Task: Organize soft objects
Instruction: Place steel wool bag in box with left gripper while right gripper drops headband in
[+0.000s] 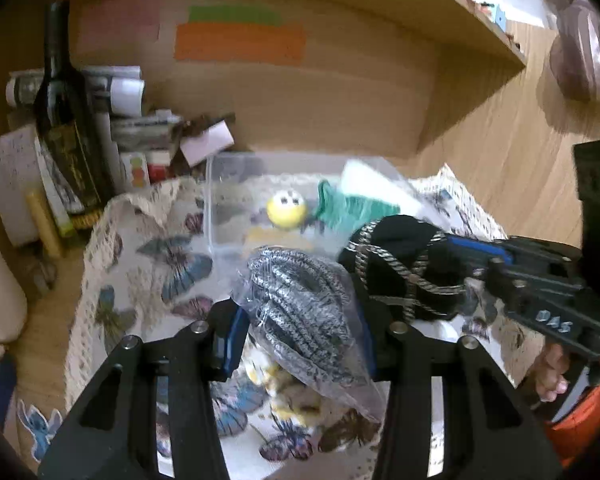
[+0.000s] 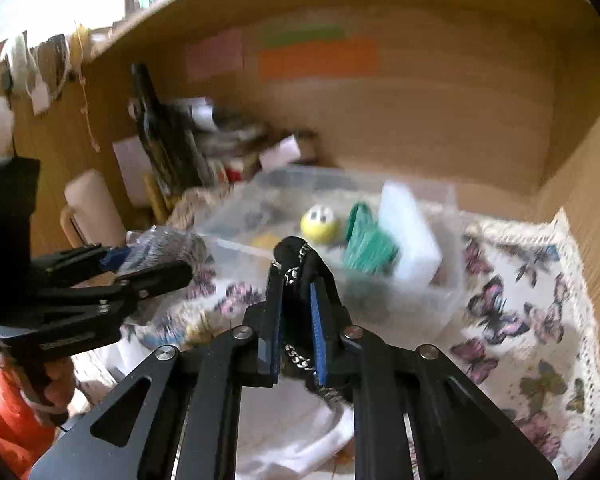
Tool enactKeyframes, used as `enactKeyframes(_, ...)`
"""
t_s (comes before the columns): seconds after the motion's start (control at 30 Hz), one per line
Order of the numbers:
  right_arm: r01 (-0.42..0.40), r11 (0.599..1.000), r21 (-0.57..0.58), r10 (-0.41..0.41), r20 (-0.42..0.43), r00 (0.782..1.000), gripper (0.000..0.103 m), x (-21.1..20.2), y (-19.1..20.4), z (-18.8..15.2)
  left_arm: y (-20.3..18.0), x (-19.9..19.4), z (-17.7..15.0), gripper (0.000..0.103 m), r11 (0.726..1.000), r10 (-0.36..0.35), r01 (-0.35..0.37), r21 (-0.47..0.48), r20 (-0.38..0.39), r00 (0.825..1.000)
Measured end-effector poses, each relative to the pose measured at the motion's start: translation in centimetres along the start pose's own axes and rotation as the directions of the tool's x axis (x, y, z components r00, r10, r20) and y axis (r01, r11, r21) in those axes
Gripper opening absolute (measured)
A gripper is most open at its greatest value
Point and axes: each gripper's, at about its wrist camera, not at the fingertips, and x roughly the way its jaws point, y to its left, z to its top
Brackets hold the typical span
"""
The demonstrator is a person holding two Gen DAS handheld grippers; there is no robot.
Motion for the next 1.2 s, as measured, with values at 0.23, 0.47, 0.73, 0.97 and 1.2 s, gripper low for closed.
enactKeyframes(0.23, 0.019, 1.0, -0.012, -0.018, 0.117, 0.993, 0.011, -1.6, 0.0, 3.2, 0.8, 0.0, 2.9, 0.046, 1.0, 0.014, -0.014, 0.008, 0.043, 0.999)
enactKeyframes(0.47, 0.04, 0.998, -0.039, -0.032, 0.189, 0.981, 0.011, -1.1, -0.1, 6.9, 1.5, 1.2, 5.3, 0.046, 0.999, 0.039, -0.04, 0.016, 0.06, 0.997)
enactKeyframes(0.73, 0.024, 1.0, -0.018, -0.022, 0.133, 0.991, 0.011, 3.7, -1.4, 8.4, 2.2, 5.1, 7.2, 0.046, 0.997, 0.065, -0.065, 0.035, 0.013, 0.998)
enactKeyframes(0.97, 0.043, 0.998, -0.044, -0.045, -0.046, 0.998, 0.011, 9.2, -1.9, 6.0, 1.8, 9.9, 7.1, 0.046, 0.996, 0.055, -0.046, 0.08, -0.106, 0.993)
enactKeyframes(1.2, 0.066, 0.993, -0.093, -0.08, -0.161, 0.984, 0.011, 11.5, -2.4, 4.1, 1.0, 12.8, 6.3, 0.046, 0.994, 0.053, -0.037, 0.105, -0.158, 0.986)
